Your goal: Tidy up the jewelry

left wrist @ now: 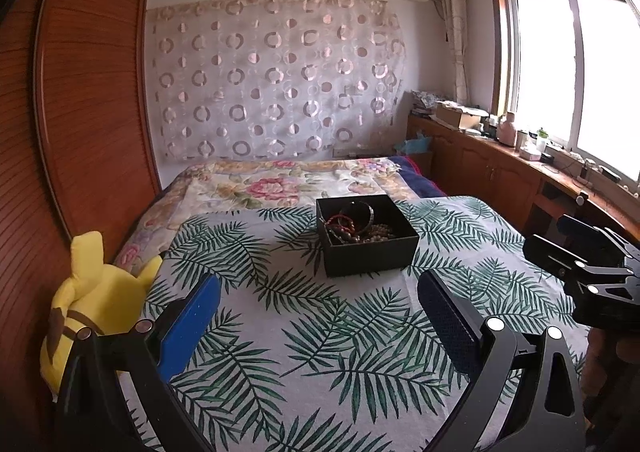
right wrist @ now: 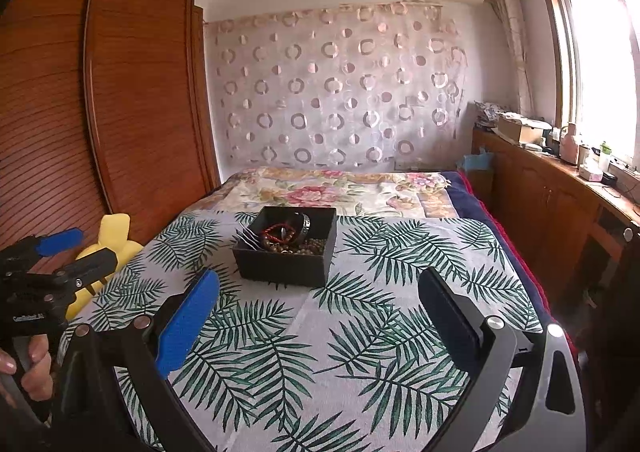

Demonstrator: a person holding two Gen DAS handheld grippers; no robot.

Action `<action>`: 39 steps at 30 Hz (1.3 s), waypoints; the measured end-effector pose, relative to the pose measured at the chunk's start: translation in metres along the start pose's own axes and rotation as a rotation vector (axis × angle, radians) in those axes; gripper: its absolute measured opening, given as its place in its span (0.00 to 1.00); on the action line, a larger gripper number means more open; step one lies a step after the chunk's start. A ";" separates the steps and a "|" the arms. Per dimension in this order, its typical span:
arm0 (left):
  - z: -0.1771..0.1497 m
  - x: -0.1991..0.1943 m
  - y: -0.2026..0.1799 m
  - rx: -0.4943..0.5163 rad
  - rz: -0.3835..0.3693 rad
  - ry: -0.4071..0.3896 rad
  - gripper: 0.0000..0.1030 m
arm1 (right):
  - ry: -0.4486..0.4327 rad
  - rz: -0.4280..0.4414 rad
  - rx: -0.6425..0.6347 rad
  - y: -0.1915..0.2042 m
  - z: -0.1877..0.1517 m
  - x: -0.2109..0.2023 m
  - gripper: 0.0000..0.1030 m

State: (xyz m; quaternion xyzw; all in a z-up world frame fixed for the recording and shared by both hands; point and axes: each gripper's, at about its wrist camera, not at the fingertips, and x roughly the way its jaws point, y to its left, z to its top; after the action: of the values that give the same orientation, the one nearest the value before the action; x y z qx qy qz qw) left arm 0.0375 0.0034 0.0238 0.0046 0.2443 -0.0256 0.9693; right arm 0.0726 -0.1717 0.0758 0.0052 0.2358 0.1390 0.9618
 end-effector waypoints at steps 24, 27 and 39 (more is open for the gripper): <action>0.003 -0.005 -0.006 -0.005 -0.006 -0.020 0.92 | -0.001 -0.001 0.009 -0.002 0.002 0.003 0.98; 0.004 -0.005 -0.006 -0.004 -0.004 -0.021 0.92 | -0.002 -0.001 0.010 -0.002 0.002 0.003 0.98; 0.002 -0.004 -0.005 -0.005 -0.006 -0.022 0.92 | -0.001 -0.001 0.010 0.000 0.001 0.004 0.97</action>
State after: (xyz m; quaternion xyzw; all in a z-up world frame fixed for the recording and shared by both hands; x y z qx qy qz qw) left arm 0.0342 -0.0017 0.0274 0.0014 0.2339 -0.0278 0.9719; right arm 0.0764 -0.1709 0.0755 0.0102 0.2359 0.1373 0.9620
